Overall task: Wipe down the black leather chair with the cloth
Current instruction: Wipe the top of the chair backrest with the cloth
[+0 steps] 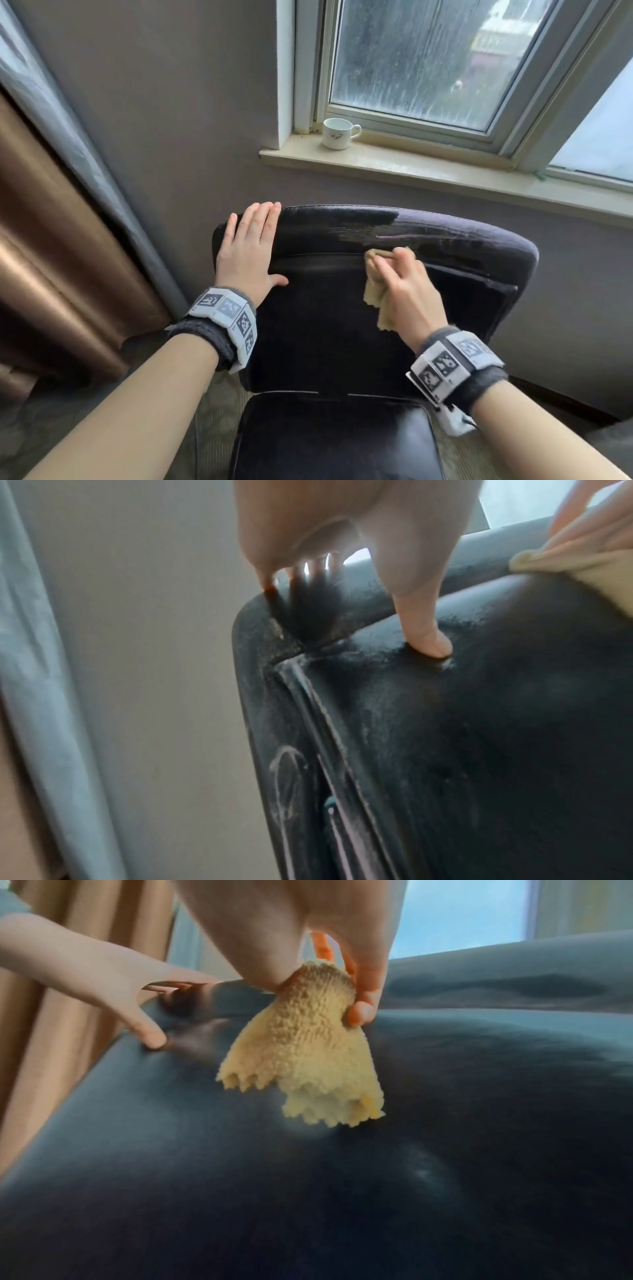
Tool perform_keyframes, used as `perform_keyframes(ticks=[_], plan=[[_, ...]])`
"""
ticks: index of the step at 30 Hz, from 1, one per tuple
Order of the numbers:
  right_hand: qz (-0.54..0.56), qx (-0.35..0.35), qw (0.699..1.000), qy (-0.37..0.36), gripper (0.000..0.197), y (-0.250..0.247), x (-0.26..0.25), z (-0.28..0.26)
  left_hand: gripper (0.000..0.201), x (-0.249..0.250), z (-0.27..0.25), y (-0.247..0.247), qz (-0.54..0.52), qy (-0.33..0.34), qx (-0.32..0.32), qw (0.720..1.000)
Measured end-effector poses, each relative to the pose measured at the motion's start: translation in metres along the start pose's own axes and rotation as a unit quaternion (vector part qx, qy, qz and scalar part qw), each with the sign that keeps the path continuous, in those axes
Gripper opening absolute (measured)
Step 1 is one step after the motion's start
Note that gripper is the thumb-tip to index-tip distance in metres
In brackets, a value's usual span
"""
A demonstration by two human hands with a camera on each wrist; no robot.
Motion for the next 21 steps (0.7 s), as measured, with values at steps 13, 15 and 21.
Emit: perform_keyframes(ticks=[13,15,21], plan=[[0.086,0.058,0.994,0.037,0.06,0.025,-0.001,-0.008,0.119,0.042,0.016,-0.002,0.02,0.045,-0.029,0.998],[0.115,0.078,0.986,0.093,0.052,0.016,0.031,-0.006,0.119,0.045,0.018,-0.004,0.017,0.034,-0.029,0.999],[0.16,0.141,0.967,0.142,0.032,0.018,0.038,-0.007,0.123,0.065,0.03,-0.006,-0.006,-0.004,-0.015,1.0]])
Point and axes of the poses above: each hand's wrist, its own z-axis towards the middle knuckle, its own y-axis out of the palm, x = y × z, the point moved 1 cm from there along z, towards the middle knuckle, and after that the axes turned 15 degrees about y, right-handed, at the moved point
